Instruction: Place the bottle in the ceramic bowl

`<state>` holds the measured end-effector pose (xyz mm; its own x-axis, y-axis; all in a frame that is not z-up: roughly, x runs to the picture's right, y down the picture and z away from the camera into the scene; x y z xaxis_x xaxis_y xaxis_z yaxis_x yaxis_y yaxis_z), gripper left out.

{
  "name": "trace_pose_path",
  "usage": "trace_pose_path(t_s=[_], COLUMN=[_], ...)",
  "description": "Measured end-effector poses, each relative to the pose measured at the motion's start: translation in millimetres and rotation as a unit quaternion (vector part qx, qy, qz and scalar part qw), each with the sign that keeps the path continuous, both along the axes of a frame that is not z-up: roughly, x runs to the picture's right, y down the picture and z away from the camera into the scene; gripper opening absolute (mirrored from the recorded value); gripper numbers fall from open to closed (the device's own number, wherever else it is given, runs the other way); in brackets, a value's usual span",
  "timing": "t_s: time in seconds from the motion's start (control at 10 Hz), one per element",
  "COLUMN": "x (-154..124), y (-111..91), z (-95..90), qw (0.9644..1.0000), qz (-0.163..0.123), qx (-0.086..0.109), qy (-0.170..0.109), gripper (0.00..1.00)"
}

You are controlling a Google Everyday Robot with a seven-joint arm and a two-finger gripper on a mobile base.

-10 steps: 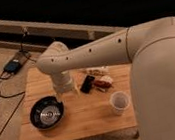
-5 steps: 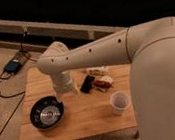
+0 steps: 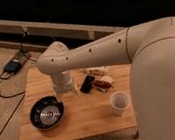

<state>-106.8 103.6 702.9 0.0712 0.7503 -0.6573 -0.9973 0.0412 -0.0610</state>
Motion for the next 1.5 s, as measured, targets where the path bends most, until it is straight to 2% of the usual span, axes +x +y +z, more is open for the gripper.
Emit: trace_pose_path(t_s=[1.1, 1.3, 1.5], x=[0.6, 13.5, 37.8], y=[-0.1, -2.9, -8.5], z=[0.3, 14.2, 39.3], qw=[1.0000, 0.9998, 0.9989], qz=[0.000, -0.015, -0.038], qx=[0.000, 0.007, 0.016], qy=[0.000, -0.007, -0.022], gripper=[0.65, 0.65, 0.65])
